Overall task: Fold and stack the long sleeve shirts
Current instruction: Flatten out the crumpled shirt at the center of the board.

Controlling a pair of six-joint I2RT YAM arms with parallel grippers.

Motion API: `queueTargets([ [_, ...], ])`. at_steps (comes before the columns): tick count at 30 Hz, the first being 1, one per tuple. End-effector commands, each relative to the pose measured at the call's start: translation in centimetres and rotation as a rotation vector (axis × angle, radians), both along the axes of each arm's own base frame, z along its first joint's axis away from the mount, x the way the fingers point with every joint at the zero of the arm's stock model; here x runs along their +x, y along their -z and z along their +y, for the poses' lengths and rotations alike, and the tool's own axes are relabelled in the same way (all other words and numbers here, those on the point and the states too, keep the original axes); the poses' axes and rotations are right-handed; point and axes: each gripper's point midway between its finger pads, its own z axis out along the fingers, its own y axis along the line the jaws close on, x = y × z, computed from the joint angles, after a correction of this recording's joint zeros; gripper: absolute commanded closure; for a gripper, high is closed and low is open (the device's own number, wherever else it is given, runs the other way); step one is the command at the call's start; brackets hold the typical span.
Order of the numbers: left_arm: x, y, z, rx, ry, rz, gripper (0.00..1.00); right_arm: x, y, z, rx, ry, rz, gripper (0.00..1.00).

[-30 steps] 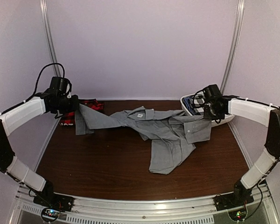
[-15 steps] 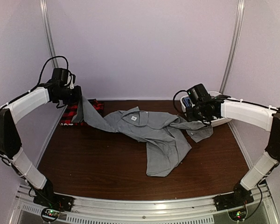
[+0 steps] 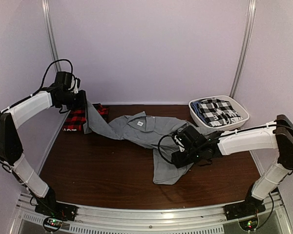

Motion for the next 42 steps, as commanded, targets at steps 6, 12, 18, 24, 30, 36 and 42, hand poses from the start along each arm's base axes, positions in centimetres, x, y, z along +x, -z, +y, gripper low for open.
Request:
queueTargets([
  [6,0.5,-0.6,-0.4,-0.008,0.023,-0.030,1.00,0.1,1.8,3.9,0.117,-0.035,0.034,0.45],
  [12,0.7,-0.6,-0.6,-0.015,0.032,-0.033,1.00,0.3,2.7,3.4,0.084,-0.012,0.033,0.51],
  [18,1.1,-0.6,-1.0,-0.025,0.044,-0.037,1.00,-1.3,1.4,6.1,0.095,-0.082,0.048,0.93],
  [24,1.8,-0.9,-1.4,-0.032,0.061,-0.046,1.00,-4.7,-4.5,13.5,0.221,-0.271,0.058,1.00],
  [30,2.5,-1.0,-1.7,-0.035,0.070,-0.050,1.00,-9.5,-8.3,23.9,0.361,-0.498,0.118,1.00],
  [36,2.4,0.1,-1.8,-0.025,0.076,-0.029,1.00,-11.9,-6.5,31.1,0.408,-0.603,0.209,1.00],
  [42,1.7,1.1,-2.5,-0.014,0.105,-0.010,1.00,-12.1,-5.1,32.1,0.404,-0.600,0.225,0.77],
])
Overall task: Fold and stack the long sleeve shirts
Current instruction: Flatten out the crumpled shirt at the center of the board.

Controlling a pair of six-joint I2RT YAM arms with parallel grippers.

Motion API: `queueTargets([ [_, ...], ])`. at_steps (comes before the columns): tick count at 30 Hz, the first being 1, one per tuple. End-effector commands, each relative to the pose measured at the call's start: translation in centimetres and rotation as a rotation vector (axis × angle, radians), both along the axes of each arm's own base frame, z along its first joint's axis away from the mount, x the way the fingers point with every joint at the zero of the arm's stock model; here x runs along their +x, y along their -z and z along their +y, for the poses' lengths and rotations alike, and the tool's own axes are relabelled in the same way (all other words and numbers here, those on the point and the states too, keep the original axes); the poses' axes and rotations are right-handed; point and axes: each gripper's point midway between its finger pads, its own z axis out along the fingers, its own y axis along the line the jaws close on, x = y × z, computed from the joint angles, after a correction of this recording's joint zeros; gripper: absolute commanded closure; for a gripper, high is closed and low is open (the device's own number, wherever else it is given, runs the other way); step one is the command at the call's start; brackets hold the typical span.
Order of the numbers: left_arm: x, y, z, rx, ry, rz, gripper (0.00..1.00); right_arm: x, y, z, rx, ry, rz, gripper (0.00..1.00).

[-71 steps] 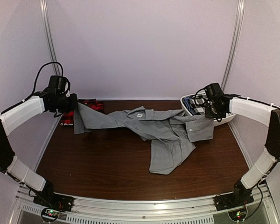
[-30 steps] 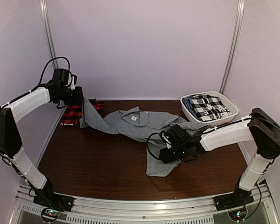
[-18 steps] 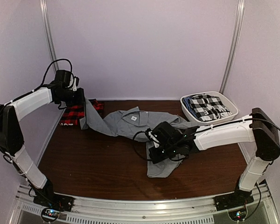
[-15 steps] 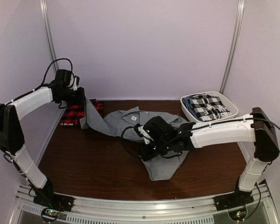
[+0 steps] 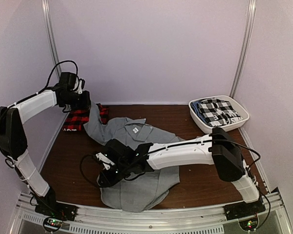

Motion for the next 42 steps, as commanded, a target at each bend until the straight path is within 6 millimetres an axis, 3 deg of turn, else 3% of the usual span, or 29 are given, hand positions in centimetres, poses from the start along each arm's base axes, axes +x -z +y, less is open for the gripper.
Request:
queueTargets([
  [1,0.0,-0.3,-1.3,0.008,0.049,-0.034,1.00,0.1,-1.8,-0.2,0.006,0.003,0.003,0.71],
  [5,-0.4,0.2,-2.0,0.038,0.053,-0.032,1.00,2.5,-3.1,-3.0,-0.009,0.094,-0.067,0.46],
  [8,-0.5,-0.1,-0.6,0.088,-0.019,-0.045,1.00,5.7,-3.5,-6.6,-0.056,0.212,-0.133,0.38],
  [11,-0.7,-1.8,1.8,0.159,-0.126,-0.093,1.00,8.2,-3.5,-10.6,-0.110,0.324,-0.198,0.36],
  [15,-1.5,-5.6,4.0,0.202,-0.226,-0.184,1.00,11.7,-3.1,-15.3,-0.183,0.462,-0.244,0.36],
  [18,-1.6,-8.9,4.6,0.226,-0.242,-0.259,1.00,13.9,-2.5,-17.7,-0.229,0.528,-0.277,0.36],
  [21,-1.1,-10.7,4.5,0.240,-0.233,-0.290,1.00,15.8,-1.7,-19.4,-0.274,0.572,-0.294,0.35],
  [24,-0.5,-10.6,4.5,0.257,-0.233,-0.278,1.00,16.7,-0.9,-20.3,-0.304,0.590,-0.293,0.35],
  [30,1.0,-9.5,5.4,0.302,-0.260,-0.243,1.00,16.2,1.9,-21.1,-0.366,0.586,-0.267,0.36],
  [37,1.9,-6.0,8.5,0.328,-0.314,-0.143,1.00,16.5,3.8,-22.9,-0.428,0.627,-0.290,0.36],
  [42,1.7,-3.6,7.4,0.284,-0.257,-0.087,0.99,16.9,4.5,-22.7,-0.436,0.623,-0.277,0.36],
])
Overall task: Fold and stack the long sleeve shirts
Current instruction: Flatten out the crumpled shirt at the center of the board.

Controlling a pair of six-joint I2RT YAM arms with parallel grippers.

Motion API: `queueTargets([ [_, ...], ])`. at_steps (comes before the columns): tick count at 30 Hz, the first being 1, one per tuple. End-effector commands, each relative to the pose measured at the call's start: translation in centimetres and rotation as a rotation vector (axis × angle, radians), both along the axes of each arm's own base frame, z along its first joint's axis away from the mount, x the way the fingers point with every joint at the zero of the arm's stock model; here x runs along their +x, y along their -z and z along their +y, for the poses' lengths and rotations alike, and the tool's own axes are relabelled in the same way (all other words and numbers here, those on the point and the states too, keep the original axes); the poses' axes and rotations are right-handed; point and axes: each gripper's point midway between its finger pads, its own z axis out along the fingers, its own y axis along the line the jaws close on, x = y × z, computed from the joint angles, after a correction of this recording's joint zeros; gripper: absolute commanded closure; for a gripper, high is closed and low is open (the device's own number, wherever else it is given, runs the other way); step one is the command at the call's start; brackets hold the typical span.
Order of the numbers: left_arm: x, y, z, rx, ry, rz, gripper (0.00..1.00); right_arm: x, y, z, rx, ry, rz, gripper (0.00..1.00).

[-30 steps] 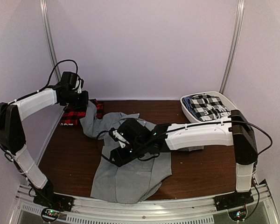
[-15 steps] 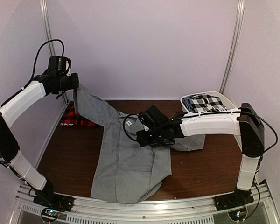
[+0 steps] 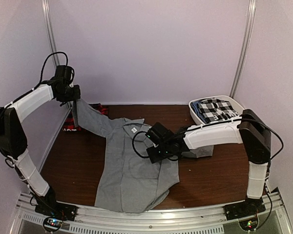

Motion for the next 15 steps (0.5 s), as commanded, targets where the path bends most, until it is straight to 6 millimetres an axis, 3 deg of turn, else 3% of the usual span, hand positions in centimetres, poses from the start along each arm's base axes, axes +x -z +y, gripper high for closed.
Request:
queueTargets([
  [1,0.0,0.5,-0.9,-0.045,0.041,0.008,0.98,0.8,0.6,-0.4,-0.015,0.032,-0.007,0.36],
  [3,-0.4,0.9,-1.4,-0.063,0.067,0.014,0.88,0.8,0.8,-0.4,-0.013,0.032,-0.006,0.36],
  [5,-0.9,1.1,-1.8,-0.079,0.094,0.022,0.69,1.0,0.8,-0.5,-0.012,0.038,-0.009,0.36],
  [9,-2.5,0.8,-3.4,-0.108,0.151,0.015,0.44,2.0,0.8,-1.1,-0.018,0.060,-0.020,0.36],
  [12,-4.0,0.3,-5.4,-0.115,0.192,0.004,0.36,2.7,1.0,-1.6,-0.024,0.078,-0.015,0.36],
  [15,-5.8,0.9,-8.5,-0.138,0.257,0.015,0.34,3.2,1.2,-1.8,-0.030,0.086,-0.020,0.35],
])
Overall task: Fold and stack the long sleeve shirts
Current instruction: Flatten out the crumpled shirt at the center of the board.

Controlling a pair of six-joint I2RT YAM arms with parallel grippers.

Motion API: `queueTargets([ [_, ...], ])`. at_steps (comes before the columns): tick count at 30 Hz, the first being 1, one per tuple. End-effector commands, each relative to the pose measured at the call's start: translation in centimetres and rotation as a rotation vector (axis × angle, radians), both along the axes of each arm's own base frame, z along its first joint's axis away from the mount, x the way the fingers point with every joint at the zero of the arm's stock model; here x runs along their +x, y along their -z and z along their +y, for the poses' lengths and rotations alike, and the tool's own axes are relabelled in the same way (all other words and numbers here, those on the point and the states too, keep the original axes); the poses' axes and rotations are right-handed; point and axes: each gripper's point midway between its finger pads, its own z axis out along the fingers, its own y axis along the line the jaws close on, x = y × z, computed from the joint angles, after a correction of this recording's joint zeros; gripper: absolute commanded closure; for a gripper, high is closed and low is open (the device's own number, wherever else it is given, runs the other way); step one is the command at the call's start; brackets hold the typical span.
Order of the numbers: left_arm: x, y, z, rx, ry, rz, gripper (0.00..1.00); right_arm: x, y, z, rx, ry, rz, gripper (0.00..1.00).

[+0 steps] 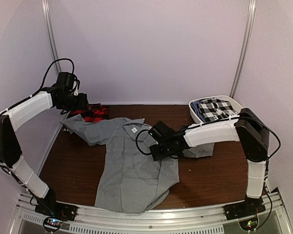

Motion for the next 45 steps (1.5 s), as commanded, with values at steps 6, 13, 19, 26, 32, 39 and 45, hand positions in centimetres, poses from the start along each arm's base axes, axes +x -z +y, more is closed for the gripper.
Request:
queueTargets([
  [6,-5.4,2.0,-11.0,-0.179,0.239,0.001,0.35,3.4,0.3,-1.2,-0.018,0.086,-0.038,0.35],
  [13,-9.3,8.3,-18.7,-0.289,0.396,0.118,0.38,5.5,-0.2,-1.1,0.011,0.129,-0.049,0.42],
  [19,-10.6,13.2,-20.1,-0.283,0.406,0.213,0.41,7.7,-0.8,-2.0,0.041,0.187,-0.061,0.72],
  [26,-11.8,16.4,-18.8,-0.240,0.376,0.277,0.41,11.9,-2.2,-4.4,0.074,0.265,-0.095,0.99],
  [32,-12.9,17.9,-18.0,-0.220,0.369,0.313,0.42,15.5,-1.8,-7.1,0.050,0.309,-0.105,1.00],
  [39,-13.8,19.0,-17.1,-0.188,0.366,0.341,0.42,17.6,-1.6,-10.3,0.029,0.361,-0.114,1.00],
  [45,-14.1,19.3,-16.6,-0.160,0.362,0.353,0.42,20.0,-0.9,-11.9,0.027,0.357,-0.112,0.93],
])
